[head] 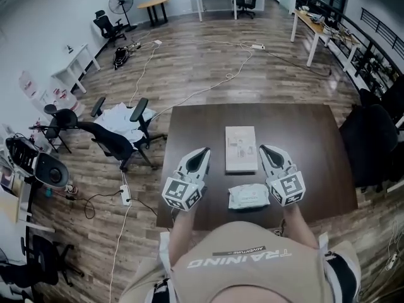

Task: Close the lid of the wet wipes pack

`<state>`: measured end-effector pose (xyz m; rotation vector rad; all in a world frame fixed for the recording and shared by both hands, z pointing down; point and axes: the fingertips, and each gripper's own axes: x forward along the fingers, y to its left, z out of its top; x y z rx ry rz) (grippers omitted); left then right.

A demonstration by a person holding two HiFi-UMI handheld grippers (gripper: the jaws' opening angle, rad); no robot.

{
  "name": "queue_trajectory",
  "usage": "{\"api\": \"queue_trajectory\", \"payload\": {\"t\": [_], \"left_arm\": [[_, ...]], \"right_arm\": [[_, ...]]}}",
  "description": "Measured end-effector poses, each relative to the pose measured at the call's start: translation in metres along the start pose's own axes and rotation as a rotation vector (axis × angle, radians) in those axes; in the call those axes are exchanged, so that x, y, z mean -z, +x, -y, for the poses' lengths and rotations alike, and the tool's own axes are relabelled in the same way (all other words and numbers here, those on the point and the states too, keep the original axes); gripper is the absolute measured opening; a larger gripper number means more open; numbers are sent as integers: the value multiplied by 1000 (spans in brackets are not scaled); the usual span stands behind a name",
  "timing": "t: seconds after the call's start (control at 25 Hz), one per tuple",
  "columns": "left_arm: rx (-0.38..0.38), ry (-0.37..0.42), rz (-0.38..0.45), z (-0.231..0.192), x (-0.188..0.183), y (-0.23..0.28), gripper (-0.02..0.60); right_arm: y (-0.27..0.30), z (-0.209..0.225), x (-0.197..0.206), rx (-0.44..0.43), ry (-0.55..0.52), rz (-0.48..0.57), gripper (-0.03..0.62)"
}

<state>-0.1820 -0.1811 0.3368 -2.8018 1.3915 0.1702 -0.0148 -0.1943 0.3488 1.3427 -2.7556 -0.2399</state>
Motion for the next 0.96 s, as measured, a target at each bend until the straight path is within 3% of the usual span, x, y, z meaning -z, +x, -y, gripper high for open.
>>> {"api": "queue_trajectory", "payload": {"t": [0.4, 0.96], "left_arm": [[24, -53, -34, 5, 27, 3, 9], [46, -94, -95, 11, 61, 18, 9]], "right_arm": [[-3, -9, 27, -38, 50, -68, 14], [-9, 3, 65, -19, 100, -125, 14]]}}
